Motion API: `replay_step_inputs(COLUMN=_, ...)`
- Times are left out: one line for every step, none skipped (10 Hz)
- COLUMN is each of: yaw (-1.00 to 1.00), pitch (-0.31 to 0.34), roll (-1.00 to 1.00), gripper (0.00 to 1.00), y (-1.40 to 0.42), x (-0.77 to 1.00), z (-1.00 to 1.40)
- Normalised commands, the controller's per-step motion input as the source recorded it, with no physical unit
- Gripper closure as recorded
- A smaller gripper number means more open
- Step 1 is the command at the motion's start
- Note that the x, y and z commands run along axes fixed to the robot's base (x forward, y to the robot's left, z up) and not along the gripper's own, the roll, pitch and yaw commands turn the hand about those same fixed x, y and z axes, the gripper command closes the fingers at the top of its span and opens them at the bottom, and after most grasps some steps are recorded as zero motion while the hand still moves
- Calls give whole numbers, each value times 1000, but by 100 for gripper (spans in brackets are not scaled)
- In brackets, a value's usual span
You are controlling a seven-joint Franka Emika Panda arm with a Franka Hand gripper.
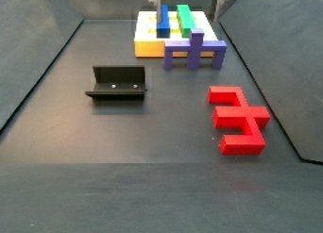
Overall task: Pick up the purple object. Move up. Move to above the board. Insert the purple object.
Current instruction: Pick up the purple object.
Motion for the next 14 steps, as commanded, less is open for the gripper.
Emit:
replay_step_inputs(yaw=0, pitch=0, roll=0, gripper=0, y=-17, x=0, z=0)
replay_step_inputs(yaw=0, pitch=0, roll=3, gripper=0, y=-294, x=9, z=-71)
replay_step_inputs(yaw=0, pitch=0, roll=81, gripper=0, y=-614, x=0, z=-86)
replay_step_inputs(yaw=0, pitch=0, roll=107, gripper=0, y=-689, x=0, z=-94)
replay_step_inputs(yaw=0, pitch=0, roll=106, gripper=0, y=-623, x=0, z=-6)
replay_step_inputs(yaw=0, pitch=0, roll=106, gripper=0, y=-571, x=-6, z=0)
replay_step_inputs(yaw=0, pitch=0, roll=201, gripper=0, y=-511, x=-149, z=-37)
replay_step_inputs(yaw=6, pitch=-11, roll=197, gripper=0, y=-603, x=-154, z=-157)
replay_step_inputs(yaw=40, pitch=-13, roll=140, gripper=0, y=-594, x=-103, z=-243)
replay_step_inputs(yaw=46, pitch=-26, roll=134, gripper=0, y=-549, x=-157, z=-197)
replay_step_inputs(yaw=40, pitch=-26, roll=99, gripper=0, y=-529, x=-177, z=-146)
replay_step_inputs(yaw=17, pitch=-19, roll=83, gripper=0, y=-469, x=-157, z=-114)
replay_step_inputs(yaw=0, pitch=-74, roll=16, gripper=0, y=-311, x=-269, z=-223)
replay_step_inputs(yaw=6, pitch=-134, roll=-33, gripper=0, y=-180, x=-326, z=-371)
